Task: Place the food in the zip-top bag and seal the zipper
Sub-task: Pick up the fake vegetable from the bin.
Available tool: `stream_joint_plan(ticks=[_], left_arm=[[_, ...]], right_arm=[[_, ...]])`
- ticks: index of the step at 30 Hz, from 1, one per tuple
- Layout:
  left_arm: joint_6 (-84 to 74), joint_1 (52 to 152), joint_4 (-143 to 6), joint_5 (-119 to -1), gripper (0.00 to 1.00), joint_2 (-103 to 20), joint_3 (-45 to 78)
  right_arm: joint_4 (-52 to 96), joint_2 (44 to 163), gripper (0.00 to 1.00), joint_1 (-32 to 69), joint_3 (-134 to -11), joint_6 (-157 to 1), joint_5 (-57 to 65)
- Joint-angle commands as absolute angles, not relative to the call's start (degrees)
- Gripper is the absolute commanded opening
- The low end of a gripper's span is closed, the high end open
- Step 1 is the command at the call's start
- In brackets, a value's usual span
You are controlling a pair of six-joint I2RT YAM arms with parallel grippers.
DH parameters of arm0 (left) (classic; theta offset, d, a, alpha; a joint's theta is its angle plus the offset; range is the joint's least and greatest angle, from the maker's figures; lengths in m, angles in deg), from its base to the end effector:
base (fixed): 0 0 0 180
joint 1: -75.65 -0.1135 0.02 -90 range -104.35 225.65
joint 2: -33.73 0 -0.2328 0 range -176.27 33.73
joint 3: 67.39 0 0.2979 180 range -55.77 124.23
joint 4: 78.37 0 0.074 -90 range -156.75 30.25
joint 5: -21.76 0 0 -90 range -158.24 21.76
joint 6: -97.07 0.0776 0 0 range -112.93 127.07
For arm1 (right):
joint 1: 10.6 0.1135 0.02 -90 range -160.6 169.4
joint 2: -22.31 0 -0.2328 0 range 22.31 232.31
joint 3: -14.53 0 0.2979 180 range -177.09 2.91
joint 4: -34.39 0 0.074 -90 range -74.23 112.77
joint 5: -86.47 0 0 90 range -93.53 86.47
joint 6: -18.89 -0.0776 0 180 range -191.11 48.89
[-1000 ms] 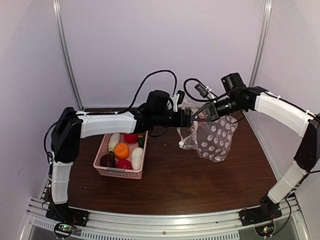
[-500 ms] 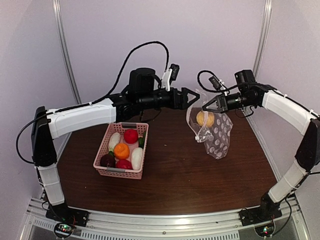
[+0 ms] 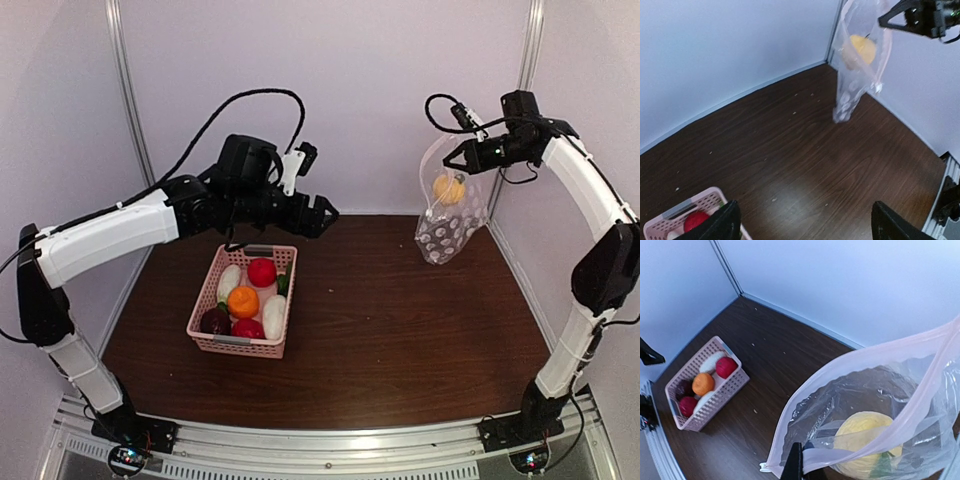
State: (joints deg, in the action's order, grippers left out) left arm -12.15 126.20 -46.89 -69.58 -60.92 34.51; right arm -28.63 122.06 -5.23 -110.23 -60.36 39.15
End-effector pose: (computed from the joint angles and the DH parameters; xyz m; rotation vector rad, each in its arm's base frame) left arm 0.3017 -0.3638 0.3209 0.5453 2.0025 -0.7475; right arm 0.4258 0.0929 0.3882 -0.6891 2.0188 0.7698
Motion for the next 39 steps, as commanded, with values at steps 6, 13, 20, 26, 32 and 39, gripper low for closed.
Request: stream_joint_plan(ticks=[6,13,20,26,32,39], left_arm=[[-9.2,120.7,-30.2,-79.1,0.91,-56.6,26.4],[-8.2,119.9,-26.3,-79.0,0.91,-57.1,26.1],[-8.2,119.9,-25.6,-82.3,0.88,-58.3,23.1],[-11.0,118.3,-23.6,-82.0,0.91,-61.7,22.7],[-12.8,112.4,-25.8,-80.3,0.91,-65.6,21.8],[-10.5,107.7,-29.4,-72.9,0.91,-70.6,26.0]], right_arm=[[-49.9,131.9,0.00,7.7,-111.8,-38.0,9.9],[-43.4,125.7,0.00,14.4,-108.8,-39.7,-1.6],[-38.8,124.0,0.00,15.2,-101.7,-41.7,-7.9],[-27.6,118.0,0.00,17.5,-93.3,-43.6,-16.3],[-23.8,115.2,0.00,19.8,-87.5,-45.4,-14.1],[-24.5,114.2,0.00,19.8,-86.6,-46.1,-10.2]])
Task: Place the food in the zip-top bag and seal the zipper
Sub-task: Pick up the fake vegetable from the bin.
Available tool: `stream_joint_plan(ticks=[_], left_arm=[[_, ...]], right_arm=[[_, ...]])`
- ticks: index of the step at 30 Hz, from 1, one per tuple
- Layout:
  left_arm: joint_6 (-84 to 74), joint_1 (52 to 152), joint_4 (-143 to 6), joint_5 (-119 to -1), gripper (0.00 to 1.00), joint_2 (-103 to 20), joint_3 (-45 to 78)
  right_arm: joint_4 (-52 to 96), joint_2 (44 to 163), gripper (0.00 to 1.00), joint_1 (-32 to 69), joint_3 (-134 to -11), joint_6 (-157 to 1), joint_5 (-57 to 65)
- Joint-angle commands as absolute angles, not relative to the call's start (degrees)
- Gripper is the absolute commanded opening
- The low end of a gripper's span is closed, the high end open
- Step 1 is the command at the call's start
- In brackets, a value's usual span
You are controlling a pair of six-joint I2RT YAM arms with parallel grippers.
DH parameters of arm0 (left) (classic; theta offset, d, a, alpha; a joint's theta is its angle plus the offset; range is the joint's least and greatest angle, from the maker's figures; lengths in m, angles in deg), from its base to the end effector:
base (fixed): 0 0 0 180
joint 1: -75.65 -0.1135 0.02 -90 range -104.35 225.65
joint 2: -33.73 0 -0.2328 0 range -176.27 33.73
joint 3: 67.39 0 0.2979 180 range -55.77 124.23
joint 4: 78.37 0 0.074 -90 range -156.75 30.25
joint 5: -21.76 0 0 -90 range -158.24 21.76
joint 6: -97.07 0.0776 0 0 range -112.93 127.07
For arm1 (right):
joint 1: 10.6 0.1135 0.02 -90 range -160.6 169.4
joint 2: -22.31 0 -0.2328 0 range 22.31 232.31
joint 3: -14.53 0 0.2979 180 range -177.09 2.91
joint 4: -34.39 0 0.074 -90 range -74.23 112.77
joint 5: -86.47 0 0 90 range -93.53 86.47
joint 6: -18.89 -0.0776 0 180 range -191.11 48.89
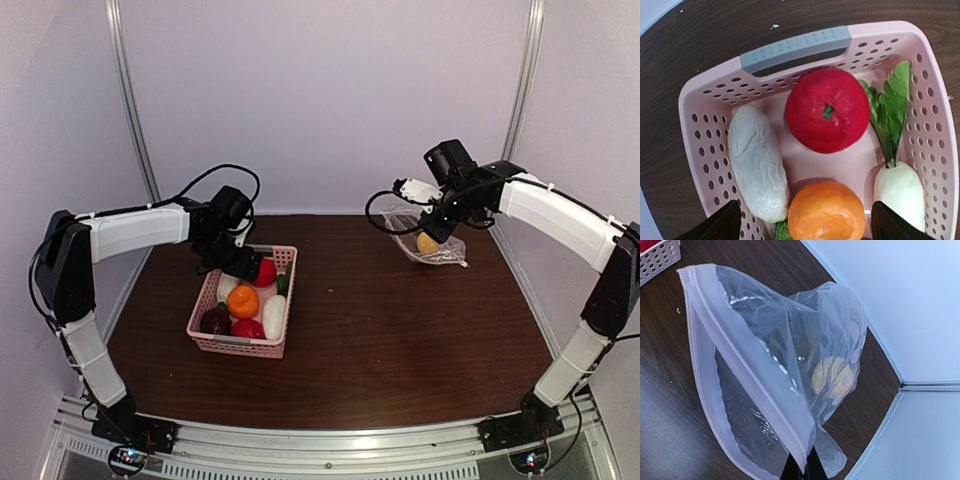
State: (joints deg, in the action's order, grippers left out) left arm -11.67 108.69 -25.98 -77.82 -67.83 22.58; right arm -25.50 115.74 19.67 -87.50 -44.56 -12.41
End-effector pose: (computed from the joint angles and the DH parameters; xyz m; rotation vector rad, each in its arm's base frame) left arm 0.3629 -0.2206 0.1465 0.2801 2.6467 -0.0679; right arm 0.3711 0.2027 0.2729 -1.1101 2.1931 -0.1627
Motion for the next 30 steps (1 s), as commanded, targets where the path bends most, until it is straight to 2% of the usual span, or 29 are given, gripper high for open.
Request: stream_joint_plan(ticks=[1,9,18,30], left_arm=[[-9.8,107.6,-29.9,-73.7,0.91,-71.3,26.7],[-7.6,106.6,-29.6,-72.8,0.89,-80.6,35.3],[-9.5,105.0,-30.4,-70.1,0.85,-85.9,37.6],[-9.9,104.8,-30.7,-69.3,0.61,-85.3,36.9]], right_arm=[[-24.4,114.0,0.00,19.8,-86.6,-46.2,-9.8],[-23.6,112.1,0.00,19.8,-84.0,-46.7,-8.8],[-23.2,111.0,0.00,19.8,-83.0,-47.1,-8.5],[-23.7,112.5,0.00,19.8,-83.7,-47.6,-7.1]])
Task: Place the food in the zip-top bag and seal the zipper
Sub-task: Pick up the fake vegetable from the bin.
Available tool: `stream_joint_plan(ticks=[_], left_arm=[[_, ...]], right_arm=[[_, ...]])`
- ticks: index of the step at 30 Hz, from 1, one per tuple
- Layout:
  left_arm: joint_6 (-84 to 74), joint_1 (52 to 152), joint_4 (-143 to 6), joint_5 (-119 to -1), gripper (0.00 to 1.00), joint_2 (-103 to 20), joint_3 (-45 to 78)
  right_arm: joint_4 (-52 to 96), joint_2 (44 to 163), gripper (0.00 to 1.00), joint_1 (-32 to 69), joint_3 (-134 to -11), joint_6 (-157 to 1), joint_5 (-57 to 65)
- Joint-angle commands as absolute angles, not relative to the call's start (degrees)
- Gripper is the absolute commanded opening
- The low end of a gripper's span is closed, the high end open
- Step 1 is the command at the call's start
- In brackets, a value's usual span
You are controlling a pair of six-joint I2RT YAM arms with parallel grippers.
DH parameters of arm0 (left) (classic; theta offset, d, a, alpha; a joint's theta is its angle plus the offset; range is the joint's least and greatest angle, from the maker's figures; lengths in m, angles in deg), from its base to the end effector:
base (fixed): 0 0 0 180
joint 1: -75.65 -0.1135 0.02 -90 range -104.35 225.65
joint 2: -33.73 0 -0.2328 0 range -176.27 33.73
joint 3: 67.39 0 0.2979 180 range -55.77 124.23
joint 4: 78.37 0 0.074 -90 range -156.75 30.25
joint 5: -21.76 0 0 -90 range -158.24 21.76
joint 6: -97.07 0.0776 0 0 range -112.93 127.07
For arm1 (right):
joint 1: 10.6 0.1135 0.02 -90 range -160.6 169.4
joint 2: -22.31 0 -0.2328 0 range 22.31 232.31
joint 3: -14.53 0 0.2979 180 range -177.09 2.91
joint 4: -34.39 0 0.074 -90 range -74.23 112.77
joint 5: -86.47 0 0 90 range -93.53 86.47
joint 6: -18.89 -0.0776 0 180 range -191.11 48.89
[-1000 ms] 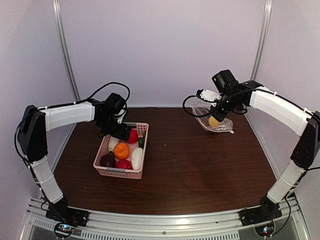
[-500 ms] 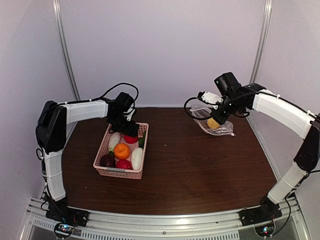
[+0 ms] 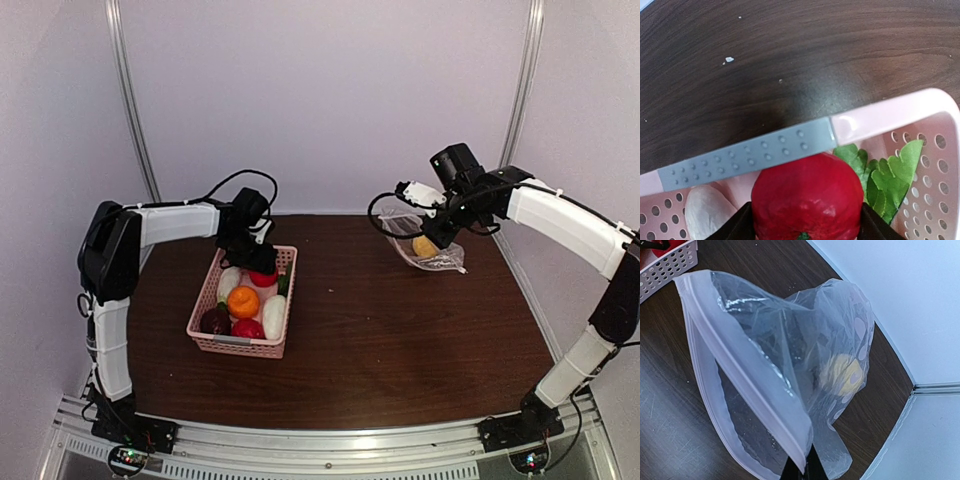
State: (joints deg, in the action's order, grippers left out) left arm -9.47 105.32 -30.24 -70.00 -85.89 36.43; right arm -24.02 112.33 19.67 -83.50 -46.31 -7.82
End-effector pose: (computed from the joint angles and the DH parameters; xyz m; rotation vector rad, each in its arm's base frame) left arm 0.4255 -0.2396 0.0986 0.2996 2.6871 -0.2074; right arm 0.3584 0.2024 0.2712 -1.1022 2.1855 -0.0495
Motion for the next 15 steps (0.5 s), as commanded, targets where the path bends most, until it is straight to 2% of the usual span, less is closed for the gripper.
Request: stream_joint_plan(ticks=[1,10,15], left_arm=[[-10.0,104.8,-30.0,-69.3,0.59,-84.4,36.8],[-12.5,104.9,-27.6,-70.0,0.57,-66.6,30.6],[-12.6,106.4,-38.3,-57.0,0.56,-56.4,25.3]], right_arm=[[-23.8,112.4,0.00,19.8,-83.7,-47.6,-7.1],[-24.0,111.5,0.00,19.8,-83.4,-47.8,-6.0],[-24.9,113.9,0.00,20.0,-86.2,-49.8,-3.7]])
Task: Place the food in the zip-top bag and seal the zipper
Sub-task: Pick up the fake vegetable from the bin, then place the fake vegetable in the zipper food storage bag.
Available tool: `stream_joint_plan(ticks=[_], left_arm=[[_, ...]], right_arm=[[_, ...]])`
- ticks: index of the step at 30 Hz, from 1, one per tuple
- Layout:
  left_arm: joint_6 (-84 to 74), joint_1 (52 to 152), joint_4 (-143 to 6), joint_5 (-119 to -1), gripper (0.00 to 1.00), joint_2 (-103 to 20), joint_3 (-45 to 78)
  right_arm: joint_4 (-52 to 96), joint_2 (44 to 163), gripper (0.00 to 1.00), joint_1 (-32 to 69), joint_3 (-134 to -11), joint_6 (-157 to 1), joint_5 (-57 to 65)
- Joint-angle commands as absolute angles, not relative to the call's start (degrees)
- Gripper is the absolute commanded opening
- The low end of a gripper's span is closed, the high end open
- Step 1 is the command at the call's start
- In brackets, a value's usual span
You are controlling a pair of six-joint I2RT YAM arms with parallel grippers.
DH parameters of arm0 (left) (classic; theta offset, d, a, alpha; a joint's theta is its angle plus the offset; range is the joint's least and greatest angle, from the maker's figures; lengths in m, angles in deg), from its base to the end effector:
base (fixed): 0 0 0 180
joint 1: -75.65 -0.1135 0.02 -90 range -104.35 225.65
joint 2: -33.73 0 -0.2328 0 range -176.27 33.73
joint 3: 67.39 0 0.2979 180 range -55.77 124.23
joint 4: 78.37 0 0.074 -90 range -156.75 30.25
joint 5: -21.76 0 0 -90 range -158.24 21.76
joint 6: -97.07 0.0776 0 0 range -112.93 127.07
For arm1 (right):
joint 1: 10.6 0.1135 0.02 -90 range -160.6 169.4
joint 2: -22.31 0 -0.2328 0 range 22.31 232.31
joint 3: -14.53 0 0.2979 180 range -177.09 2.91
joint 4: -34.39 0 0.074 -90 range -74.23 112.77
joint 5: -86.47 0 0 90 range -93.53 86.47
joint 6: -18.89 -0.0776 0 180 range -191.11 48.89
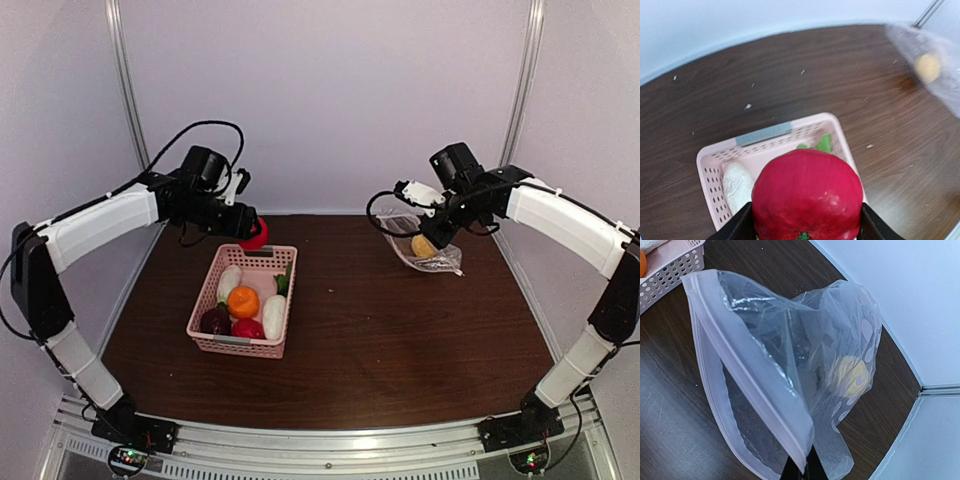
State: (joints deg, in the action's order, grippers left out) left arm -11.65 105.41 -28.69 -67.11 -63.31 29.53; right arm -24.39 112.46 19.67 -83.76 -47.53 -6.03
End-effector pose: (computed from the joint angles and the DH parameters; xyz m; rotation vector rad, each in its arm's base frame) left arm 0.3849 -0.2219 0.2281 0.2476 2.4685 -0.3950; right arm 0.3572 0.2046 0.2713 -1.0939 2.1961 -0.0022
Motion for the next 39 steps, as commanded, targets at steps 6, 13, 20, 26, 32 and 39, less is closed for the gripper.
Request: stream_joint_plan(ticks=[6,13,20,26,32,39], left_arm=[[-17.8,111.4,-70.1,-39.5,0.56,-50.1,10.6],[-27.1,121.4,-90.1,-38.4,0.55,-57.8,10.4],[-36.2,125.0,-95.9,-43.2,0.52,-70.5,19.7],[-38.9,125.0,-89.4,-52.0,0.50,-76.6,26.8],[-39.0,125.0,-84.1,-55.9,0.48,-79.8,30.6],[-39.1,125.0,-81.5,-58.8,0.47,-78.9,27.6]], right_arm=[[-24.0,116.6,0.00,20.2,-90.9,-53.9,1.8],[-26.2,121.0,0.00,20.6,-97.1,-58.8,9.8],[-28.0,124.6,0.00,20.6,-101.4,-62.7,16.3],[-28.3,123.7,0.00,20.7,-102.2,-63.8,17.0],[-27.9,121.3,0.00,20.7,-101.0,-63.7,16.7],[-28.0,119.8,0.00,20.6,-100.2,-63.6,18.1]])
